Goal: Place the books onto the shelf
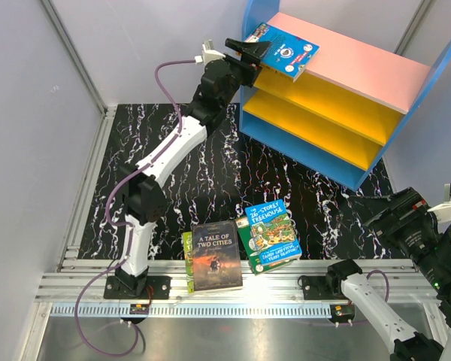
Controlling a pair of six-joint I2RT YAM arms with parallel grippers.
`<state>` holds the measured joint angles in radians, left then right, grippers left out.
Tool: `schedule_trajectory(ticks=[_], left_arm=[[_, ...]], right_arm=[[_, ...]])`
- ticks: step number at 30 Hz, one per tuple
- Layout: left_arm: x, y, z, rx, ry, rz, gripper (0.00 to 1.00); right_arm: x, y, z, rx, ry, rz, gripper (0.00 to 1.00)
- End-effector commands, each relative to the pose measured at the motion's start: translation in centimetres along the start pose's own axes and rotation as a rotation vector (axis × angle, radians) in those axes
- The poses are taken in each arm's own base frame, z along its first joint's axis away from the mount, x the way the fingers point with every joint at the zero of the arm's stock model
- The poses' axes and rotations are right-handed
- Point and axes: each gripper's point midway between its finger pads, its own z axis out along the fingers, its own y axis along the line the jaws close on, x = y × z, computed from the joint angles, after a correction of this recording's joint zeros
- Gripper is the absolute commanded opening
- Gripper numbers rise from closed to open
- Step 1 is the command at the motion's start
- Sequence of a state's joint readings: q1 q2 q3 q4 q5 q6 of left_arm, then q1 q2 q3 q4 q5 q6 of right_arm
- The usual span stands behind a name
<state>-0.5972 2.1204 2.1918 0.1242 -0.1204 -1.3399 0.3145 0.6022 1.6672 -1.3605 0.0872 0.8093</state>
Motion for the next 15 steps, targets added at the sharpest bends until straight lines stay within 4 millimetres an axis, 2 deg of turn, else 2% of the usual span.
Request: schedule_trajectory(ticks=[1,3,4,6,7,9,11,12,14,15], left_arm=[[-1.7,-4.5,-1.9,0.085,-0.027,0.016,0.85],[-1.5,-3.9,-1.8,0.073,-0.014,0.018,0.82],[-1.4,-3.5,-1.7,0.066,-0.009,0.013,0.77],[-1.2,-3.8,-1.5,0.076,0.003,0.006,0.71],[-0.9,-3.2,-1.1,0.067,0.008,0.004,0.62],[-1.0,-3.7,-0.7,0.077,0.008,-0.004,0.48],[-0.7,-3.4,-0.3,0.074,0.012,-0.018,0.21],[-0.8,-4.1,-0.3,0.089,0.007,-0.022,0.13],[-1.0,-4.3,-0.2,0.088,-0.010,-0.024,0.01],[-1.1,-4.4,-0.1,0.090,-0.019,-0.025,0.00]], right_arm=[[1.8,-2.4,-0.6,0.092,0.067,0.005,1.00],[1.8,-2.4,-0.6,0.091,0.066,0.008,1.00],[1.8,-2.4,-0.6,0.091,0.066,0.008,1.00],[1.9,-2.4,-0.6,0.090,0.067,0.011,1.00],[1.8,-2.4,-0.6,0.089,0.066,0.013,1.00],[1.9,-2.5,-0.6,0.091,0.066,0.017,1.00],[1.9,-2.6,-0.7,0.091,0.063,0.022,1.00],[2.0,-2.6,-0.8,0.092,0.062,0.026,1.00],[2.1,-3.0,-0.9,0.105,0.060,0.030,1.00],[2.1,-3.0,-1.0,0.101,0.057,0.033,1.00]])
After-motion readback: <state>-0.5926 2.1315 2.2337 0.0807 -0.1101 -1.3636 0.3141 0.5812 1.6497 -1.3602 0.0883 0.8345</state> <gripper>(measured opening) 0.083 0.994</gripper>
